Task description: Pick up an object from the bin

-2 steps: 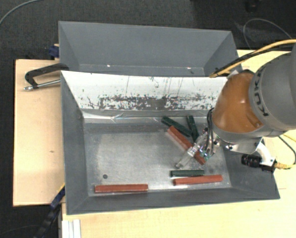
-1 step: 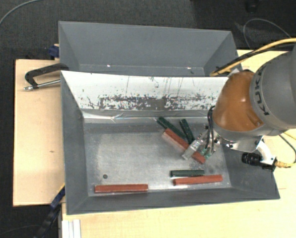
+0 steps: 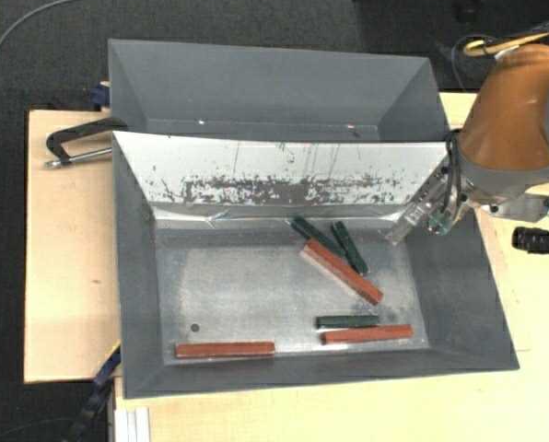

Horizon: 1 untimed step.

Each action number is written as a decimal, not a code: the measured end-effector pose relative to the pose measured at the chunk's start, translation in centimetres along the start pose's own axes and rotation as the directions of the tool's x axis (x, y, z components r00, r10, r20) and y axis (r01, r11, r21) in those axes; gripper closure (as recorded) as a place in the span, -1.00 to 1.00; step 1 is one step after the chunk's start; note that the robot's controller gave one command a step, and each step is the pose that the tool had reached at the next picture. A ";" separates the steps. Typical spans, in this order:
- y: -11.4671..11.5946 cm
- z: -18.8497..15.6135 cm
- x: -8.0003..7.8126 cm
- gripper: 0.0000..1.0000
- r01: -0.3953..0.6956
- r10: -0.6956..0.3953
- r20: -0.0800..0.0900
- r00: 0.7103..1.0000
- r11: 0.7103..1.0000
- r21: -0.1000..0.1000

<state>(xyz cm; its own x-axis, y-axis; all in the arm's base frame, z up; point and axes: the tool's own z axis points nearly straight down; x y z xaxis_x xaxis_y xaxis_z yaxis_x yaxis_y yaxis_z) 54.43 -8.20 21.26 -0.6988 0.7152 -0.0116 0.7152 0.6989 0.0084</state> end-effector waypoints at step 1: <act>-0.1 0.4 0.2 -1.00 0.000 0.000 -0.008 1.000 1.000 0.006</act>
Offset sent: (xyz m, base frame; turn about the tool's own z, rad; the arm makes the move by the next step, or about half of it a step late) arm 0.0000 0.0000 0.0000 0.0000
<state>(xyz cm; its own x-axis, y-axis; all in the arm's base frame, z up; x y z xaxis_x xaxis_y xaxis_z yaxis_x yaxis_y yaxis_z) 54.23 -8.12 20.81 -0.6991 0.7150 -0.0037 0.7150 0.6991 0.0025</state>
